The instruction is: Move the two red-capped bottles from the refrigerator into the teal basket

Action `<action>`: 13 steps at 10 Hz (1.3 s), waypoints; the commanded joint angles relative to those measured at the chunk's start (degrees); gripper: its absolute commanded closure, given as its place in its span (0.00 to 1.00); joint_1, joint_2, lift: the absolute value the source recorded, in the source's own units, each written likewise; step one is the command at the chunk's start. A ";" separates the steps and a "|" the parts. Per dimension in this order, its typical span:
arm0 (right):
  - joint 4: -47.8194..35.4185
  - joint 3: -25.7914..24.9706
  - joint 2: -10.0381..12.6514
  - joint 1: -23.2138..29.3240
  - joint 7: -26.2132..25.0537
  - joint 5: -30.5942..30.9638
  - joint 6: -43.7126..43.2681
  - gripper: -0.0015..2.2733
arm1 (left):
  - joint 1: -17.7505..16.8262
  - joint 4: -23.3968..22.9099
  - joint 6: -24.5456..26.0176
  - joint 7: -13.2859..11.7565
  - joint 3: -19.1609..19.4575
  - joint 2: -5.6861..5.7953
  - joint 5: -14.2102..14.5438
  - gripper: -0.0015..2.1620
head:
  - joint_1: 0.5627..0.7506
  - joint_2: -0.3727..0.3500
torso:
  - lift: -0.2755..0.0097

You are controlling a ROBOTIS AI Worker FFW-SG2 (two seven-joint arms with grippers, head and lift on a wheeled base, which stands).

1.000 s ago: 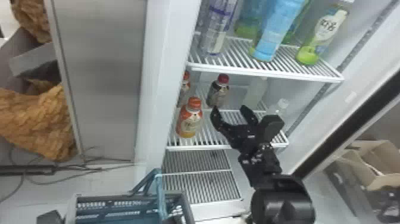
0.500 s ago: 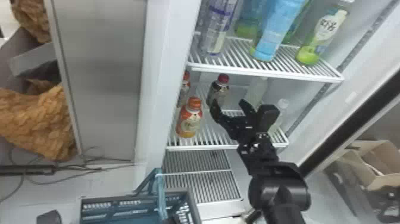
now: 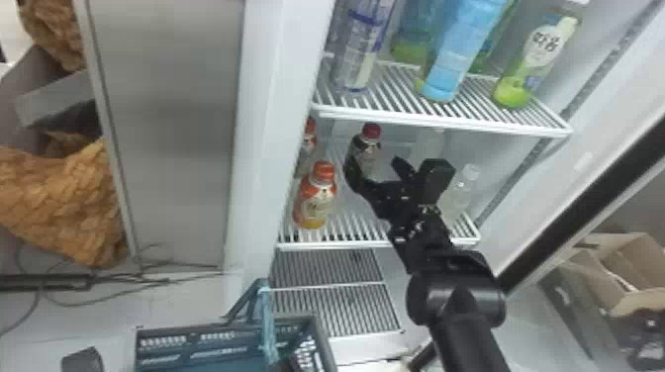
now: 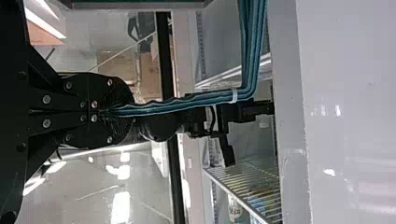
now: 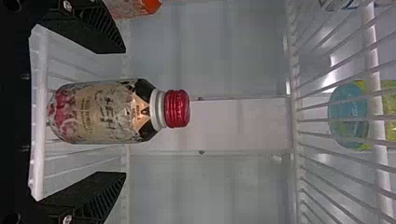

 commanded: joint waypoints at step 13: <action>12.40 4.80 -1.57 -11.10 -3.30 2.20 1.13 0.19 | -0.82 0.99 -0.86 0.00 -1.03 0.09 0.90 0.53 | 0.70 0.03 | 0.17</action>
